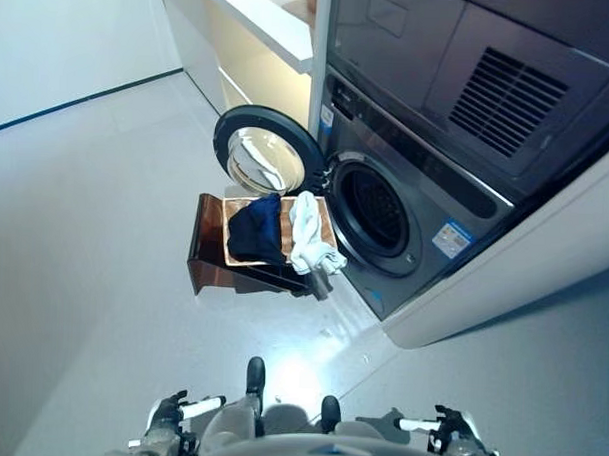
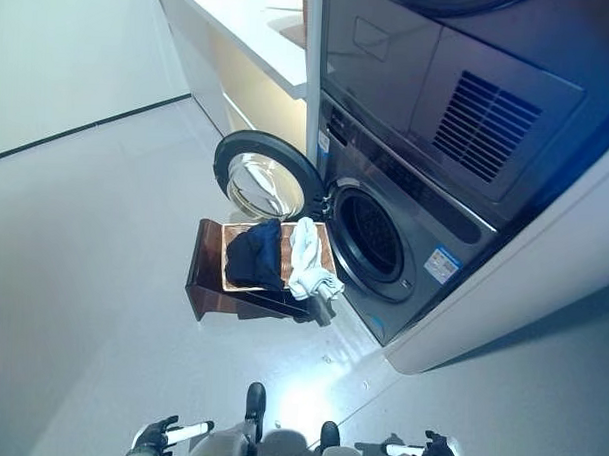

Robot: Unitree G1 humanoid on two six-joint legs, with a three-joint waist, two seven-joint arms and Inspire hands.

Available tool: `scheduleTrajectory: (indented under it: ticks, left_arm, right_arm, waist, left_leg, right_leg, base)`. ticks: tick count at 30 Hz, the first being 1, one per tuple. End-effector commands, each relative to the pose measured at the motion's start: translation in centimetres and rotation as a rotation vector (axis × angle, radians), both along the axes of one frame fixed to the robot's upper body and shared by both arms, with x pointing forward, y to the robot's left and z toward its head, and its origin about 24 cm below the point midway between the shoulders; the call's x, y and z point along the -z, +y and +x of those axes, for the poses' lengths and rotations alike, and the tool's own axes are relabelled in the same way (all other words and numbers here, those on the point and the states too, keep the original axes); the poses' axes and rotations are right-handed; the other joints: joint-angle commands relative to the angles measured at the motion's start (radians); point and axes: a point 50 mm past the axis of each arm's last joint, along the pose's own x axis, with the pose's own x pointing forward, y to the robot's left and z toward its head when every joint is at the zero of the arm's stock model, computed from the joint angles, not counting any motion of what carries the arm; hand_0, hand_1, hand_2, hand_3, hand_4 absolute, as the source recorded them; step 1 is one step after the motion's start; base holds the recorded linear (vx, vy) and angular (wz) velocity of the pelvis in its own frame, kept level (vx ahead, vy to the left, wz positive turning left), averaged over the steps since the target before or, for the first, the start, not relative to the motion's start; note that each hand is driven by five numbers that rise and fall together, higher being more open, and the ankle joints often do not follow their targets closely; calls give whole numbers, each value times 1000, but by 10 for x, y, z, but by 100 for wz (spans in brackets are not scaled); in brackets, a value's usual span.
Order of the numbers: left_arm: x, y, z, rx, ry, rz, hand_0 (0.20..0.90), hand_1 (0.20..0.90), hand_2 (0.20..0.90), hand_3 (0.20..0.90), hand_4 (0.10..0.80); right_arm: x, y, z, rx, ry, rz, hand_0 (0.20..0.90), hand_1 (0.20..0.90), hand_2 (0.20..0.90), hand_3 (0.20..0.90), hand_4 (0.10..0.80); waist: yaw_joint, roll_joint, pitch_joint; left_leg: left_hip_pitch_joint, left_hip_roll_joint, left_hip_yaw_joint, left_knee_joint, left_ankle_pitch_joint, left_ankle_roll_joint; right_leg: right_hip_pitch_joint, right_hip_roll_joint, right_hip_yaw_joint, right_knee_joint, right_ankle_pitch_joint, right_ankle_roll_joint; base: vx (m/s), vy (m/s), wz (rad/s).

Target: Pick up the clothes and place them into the washing machine

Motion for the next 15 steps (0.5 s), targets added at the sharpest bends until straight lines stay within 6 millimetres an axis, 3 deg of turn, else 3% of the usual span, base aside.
scheduleTrajectory:
  ticks: [1, 5, 7, 9, 10, 12, 13, 14, 15]
  left_arm:
    - [-9, 1, 35, 1, -124, 27, 900, 900, 900, 900, 800]
    - [-22, 8, 68, 36, -213, 72, 900, 900, 900, 900, 800]
    - [-24, 8, 74, 40, -234, 75, 900, 900, 900, 900, 800]
    - [-27, 8, 80, 68, -246, 82, 900, 900, 900, 900, 800]
    - [-28, 7, 83, 89, -251, 83, 900, 900, 900, 900, 800]
    - [-29, 5, 86, 126, -252, 85, 900, 900, 900, 900, 800]
    - [-29, 5, 86, 126, -252, 85, 900, 900, 900, 900, 800]
    - [-29, 4, 89, 166, -251, 85, 900, 900, 900, 900, 800]
    - [-29, 4, 89, 166, -251, 85, 900, 900, 900, 900, 800]
  right_arm:
    - [-3, -1, 11, 28, -46, -21, 900, 900, 900, 900, 800]
    - [-6, 13, 40, -77, -106, -1, 900, 900, 900, 900, 800]
    - [-7, 14, 43, -92, -116, -3, 900, 900, 900, 900, 800]
    - [-7, 15, 44, -101, -115, -4, 900, 900, 900, 900, 800]
    - [-7, 14, 43, -91, -117, -4, 900, 900, 900, 900, 800]
    - [-8, 14, 46, -83, -131, -2, 900, 900, 900, 900, 800]
    - [-8, 14, 46, -84, -131, -3, 900, 900, 900, 900, 800]
    - [-8, 15, 47, -70, -138, 10, 900, 900, 900, 900, 800]
    - [-8, 15, 47, -70, -138, 10, 900, 900, 900, 900, 800]
  waist:
    - [11, -58, -26]
    - [22, -97, -14]
    - [26, -105, -13]
    - [36, -127, -21]
    - [36, -132, -18]
    - [28, -126, -6]
    - [28, -126, -8]
    - [-3, -89, 20]
    - [-3, -90, 22]
  left_leg:
    - [-108, -41, 15, 79, 65, 30]
    - [-211, -49, 46, 218, 8, 37]
    - [-229, -49, 49, 251, -14, 41]
    - [-228, -62, 60, 287, -77, 69]
    - [-208, -69, 66, 276, -90, 78]
    - [-150, -79, 68, 237, -99, 97]
    - [-152, -78, 68, 235, -97, 96]
    - [-81, -75, 50, 167, -82, 105]
    - [-79, -77, 50, 165, -81, 106]
  right_leg:
    - [140, 12, -7, 93, -124, 27]
    - [119, -18, -12, 60, -102, 47]
    - [119, -23, -11, 54, -98, 51]
    - [119, -50, -13, 87, -72, 77]
    - [98, -56, -12, 155, -20, 91]
    - [14, -43, 6, 307, 88, 101]
    - [11, -42, 6, 307, 89, 100]
    - [-106, 18, 25, 454, 105, 93]
    - [-106, 16, 25, 458, 102, 93]
  base:
    - [203, 130, -55]
    - [107, 112, -32]
    - [105, 80, 1]
    - [259, 169, -5]
    - [303, 203, -17]
    - [159, 143, -21]
    - [175, 212, -15]
    - [125, 153, -11]
    - [306, 260, -14]
